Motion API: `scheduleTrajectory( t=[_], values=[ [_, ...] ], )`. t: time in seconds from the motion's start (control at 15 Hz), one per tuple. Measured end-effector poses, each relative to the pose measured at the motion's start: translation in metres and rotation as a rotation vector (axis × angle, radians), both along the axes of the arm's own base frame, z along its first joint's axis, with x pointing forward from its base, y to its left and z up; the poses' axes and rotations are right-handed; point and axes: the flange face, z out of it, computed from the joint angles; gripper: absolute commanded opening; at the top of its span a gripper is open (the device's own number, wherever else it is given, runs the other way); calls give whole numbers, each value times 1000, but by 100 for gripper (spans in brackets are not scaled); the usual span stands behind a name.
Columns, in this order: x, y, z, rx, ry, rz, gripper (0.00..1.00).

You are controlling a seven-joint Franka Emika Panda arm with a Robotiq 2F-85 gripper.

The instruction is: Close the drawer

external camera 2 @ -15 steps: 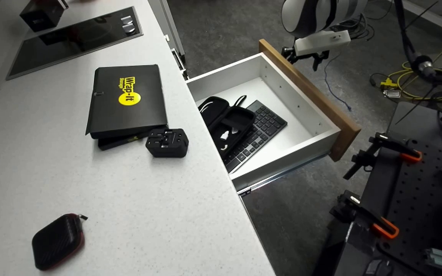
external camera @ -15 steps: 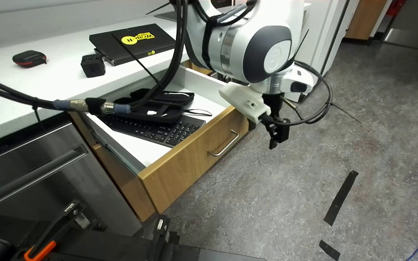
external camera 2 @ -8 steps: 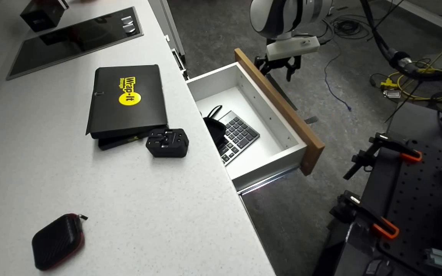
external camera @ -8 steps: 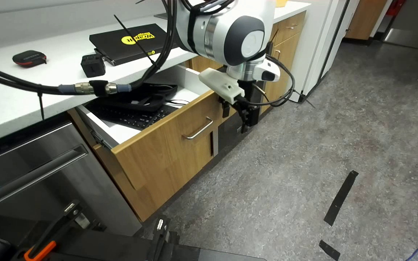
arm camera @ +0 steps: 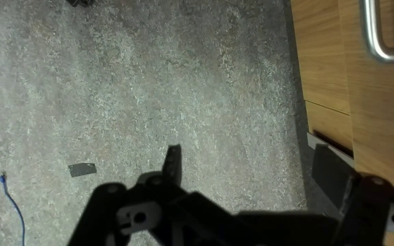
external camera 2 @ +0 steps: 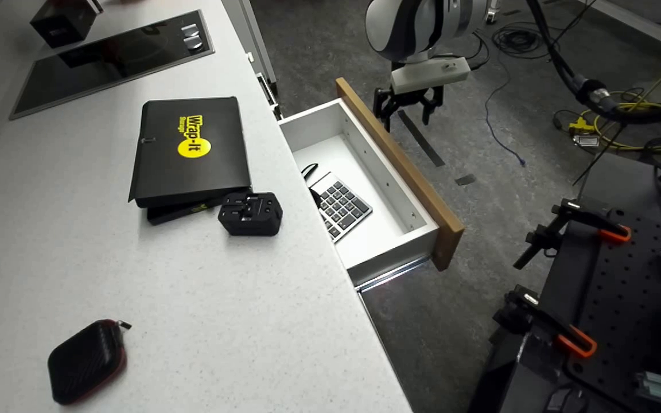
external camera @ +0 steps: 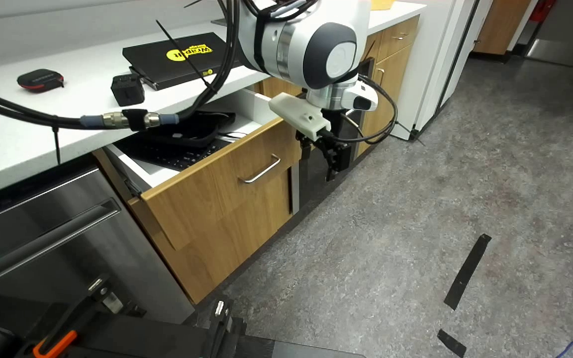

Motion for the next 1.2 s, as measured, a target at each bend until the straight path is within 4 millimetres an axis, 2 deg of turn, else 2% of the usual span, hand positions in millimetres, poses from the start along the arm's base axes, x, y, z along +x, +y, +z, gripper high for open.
scheduleTrajectory(
  t=[0.2, 0.53, 0.8, 1.2],
  values=[
    [-1, 1, -1, 5, 7, 4, 100],
    [3, 32, -22, 183, 7, 19, 100],
    [16, 77, -41, 311, -4, 75, 100],
    [68, 143, -49, 401, -34, 171, 100]
  ],
)
